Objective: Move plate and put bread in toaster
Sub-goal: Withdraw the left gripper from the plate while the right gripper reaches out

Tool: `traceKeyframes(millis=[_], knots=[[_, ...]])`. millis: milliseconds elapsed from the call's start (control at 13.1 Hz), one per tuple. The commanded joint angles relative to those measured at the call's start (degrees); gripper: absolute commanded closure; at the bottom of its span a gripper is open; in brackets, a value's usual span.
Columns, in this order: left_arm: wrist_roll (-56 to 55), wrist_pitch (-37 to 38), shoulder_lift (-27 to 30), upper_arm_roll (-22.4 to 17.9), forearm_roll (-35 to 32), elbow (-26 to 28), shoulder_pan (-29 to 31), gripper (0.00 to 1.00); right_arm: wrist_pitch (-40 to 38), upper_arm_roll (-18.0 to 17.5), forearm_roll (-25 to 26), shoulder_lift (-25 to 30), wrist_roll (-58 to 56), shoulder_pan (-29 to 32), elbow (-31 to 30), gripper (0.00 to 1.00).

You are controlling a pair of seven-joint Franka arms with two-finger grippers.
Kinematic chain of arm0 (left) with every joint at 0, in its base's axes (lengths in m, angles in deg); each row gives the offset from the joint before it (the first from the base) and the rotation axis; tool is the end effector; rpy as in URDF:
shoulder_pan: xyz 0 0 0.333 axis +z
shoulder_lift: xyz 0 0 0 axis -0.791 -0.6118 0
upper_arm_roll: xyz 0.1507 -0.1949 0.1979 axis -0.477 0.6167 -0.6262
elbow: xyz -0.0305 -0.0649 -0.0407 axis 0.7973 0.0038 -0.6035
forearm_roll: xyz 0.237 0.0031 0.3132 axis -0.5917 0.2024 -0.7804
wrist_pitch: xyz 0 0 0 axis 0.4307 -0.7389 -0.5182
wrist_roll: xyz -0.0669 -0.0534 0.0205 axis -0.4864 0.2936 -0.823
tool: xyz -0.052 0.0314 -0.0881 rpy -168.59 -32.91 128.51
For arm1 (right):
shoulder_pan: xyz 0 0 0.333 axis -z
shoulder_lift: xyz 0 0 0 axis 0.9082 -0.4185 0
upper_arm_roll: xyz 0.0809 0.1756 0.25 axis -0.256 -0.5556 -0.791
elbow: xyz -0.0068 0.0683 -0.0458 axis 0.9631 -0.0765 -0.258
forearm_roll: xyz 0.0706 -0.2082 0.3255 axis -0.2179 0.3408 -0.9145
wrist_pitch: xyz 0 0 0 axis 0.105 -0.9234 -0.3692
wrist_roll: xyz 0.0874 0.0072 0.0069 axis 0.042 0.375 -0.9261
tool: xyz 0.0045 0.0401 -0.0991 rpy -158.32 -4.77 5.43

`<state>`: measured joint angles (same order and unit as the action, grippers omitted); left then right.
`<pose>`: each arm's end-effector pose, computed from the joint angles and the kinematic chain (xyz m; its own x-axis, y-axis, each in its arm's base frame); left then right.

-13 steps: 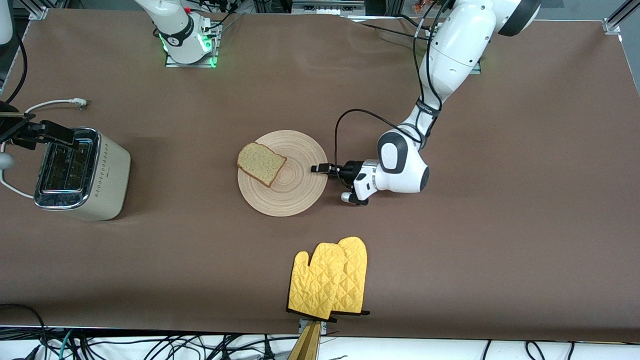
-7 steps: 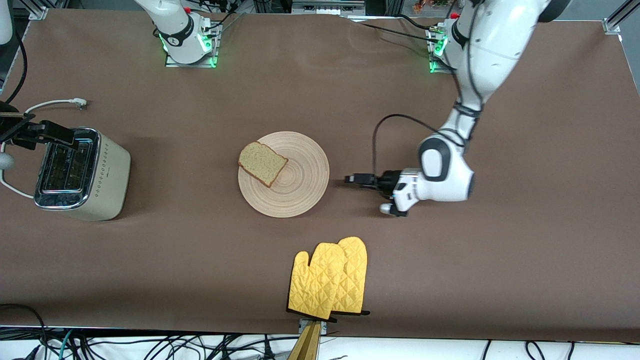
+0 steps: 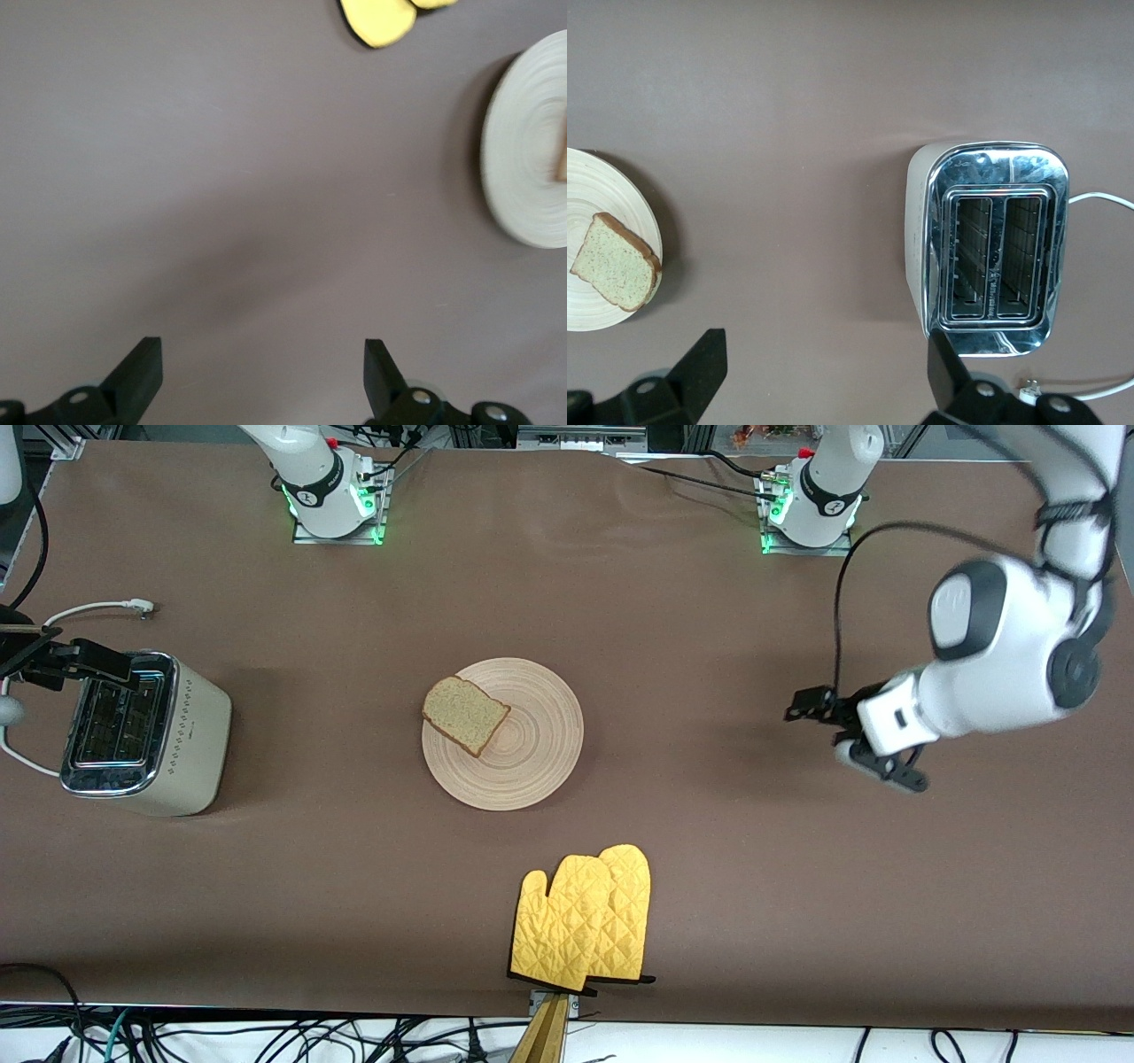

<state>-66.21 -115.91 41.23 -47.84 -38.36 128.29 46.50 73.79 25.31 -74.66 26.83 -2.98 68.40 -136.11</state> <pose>0.5944 -0.1035 0.4515 0.9289 -0.3695 -0.0252 -0.3576 -0.9125 0.1985 0.6073 -0.0366 0.5758 0.9972 0.0046 -0.0743 0.0042 -1.0000 -0.0063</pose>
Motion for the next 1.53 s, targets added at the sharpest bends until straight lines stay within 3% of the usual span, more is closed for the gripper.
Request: traceKeyframes(millis=[0,153,230,383,536,1071,1224,1454], knots=[[-1.11,-0.21,11.19,0.01,-10.12,4.63,-1.96,0.00,-0.19,-0.02,-0.82,-0.01,0.59,0.20,0.52,0.00],[-1.37,0.32,15.16,-0.77,-9.79,6.13,-1.61,0.00,-0.19,-0.02,-0.64,-0.01,0.51,0.11,0.52,0.00],[-3.38,4.67,16.49,-1.21,-9.70,5.26,-1.87,0.00,-0.10,-0.02,-0.73,-0.01,0.51,0.11,0.52,0.00],[-16.86,15.13,14.14,-2.09,-9.70,-3.14,-2.74,0.00,0.42,-0.02,-0.82,-0.10,0.51,0.11,0.52,0.00],[-19.92,21.13,9.41,-4.02,-9.53,-10.97,-3.01,0.00,0.60,-0.02,-0.82,-0.44,0.07,0.02,0.52,0.00],[-20.89,20.89,8.33,-4.29,-8.29,-13.02,-2.31,0.00,1.48,-0.28,-4.15,-6.33,-0.11,-0.16,-0.01,0.00],[-20.71,20.98,8.33,-4.64,-8.21,-13.37,-1.70,0.00,2.01,-0.19,-5.12,-7.64,1.46,-2.69,-0.10,0.00],[-19.92,21.07,8.41,-4.64,-6.63,-15.13,2.07,0.00,2.88,-0.19,-9.06,-11.16,14.70,-7.34,-1.41,0.00]])
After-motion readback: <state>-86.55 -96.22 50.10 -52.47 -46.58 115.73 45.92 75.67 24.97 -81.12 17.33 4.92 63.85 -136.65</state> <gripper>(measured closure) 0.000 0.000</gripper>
